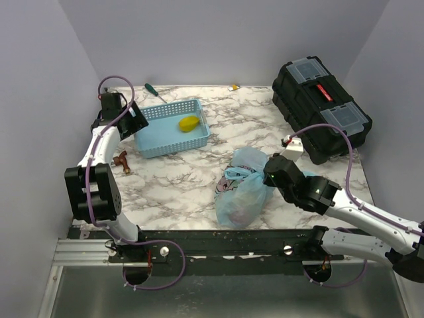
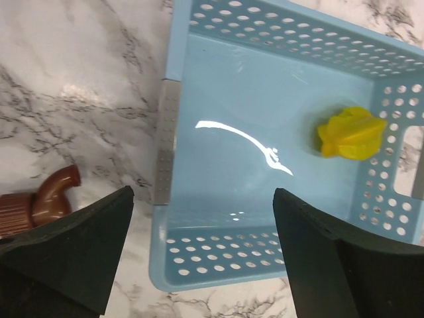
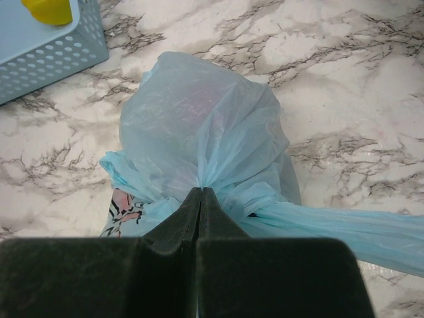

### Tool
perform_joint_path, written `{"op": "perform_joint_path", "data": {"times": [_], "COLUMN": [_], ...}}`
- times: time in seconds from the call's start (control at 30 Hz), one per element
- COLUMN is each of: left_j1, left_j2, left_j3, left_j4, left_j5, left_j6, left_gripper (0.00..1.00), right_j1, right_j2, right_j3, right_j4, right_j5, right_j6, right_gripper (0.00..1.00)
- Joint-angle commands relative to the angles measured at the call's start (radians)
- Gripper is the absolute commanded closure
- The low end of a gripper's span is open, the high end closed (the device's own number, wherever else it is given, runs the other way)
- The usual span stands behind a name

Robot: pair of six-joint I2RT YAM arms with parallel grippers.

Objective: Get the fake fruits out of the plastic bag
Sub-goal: Pick up the bin at the center of the board.

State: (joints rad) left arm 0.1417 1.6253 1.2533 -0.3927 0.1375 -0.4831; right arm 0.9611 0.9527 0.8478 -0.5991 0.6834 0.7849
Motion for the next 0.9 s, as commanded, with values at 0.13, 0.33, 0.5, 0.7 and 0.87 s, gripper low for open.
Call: {"op": "perform_joint_path", "data": {"times": [0.13, 0.33, 0.5, 0.7, 0.87], "left_j1": [0.009, 0.009, 0.007, -0.048, -0.108], "left_j2": [0.115, 0.147, 0.114, 0.049, 0.038], "left_j3": [0.085, 0.095, 0.085, 0.078, 0.071], "left_j4": [-0.080, -0.083, -0.067, -0.062, -0.049], "left_j5": [-0.064, -0.024, 0.011, 0.044, 0.090], "left_j6": [0.050, 0.061, 0.055, 0.064, 0.047], "left_gripper": [0.17, 0.35, 0.68, 0.90, 1.00], "right_j1": [0.004, 0.005, 0.004, 0.004, 0.004], "right_j2": [-0.015, -0.033, -0.034, -0.013, -0.001], "right_j3": [0.014, 0.009, 0.007, 0.011, 0.010], "right_j4": [0.007, -0.007, -0.002, 0.007, 0.012], "right_j5": [-0.008, -0.006, -0.007, -0.017, -0.021], "right_j6": [0.005, 0.019, 0.025, 0.025, 0.028], "right_gripper": [0.99, 0.99, 0.99, 0.99, 0.99]}}
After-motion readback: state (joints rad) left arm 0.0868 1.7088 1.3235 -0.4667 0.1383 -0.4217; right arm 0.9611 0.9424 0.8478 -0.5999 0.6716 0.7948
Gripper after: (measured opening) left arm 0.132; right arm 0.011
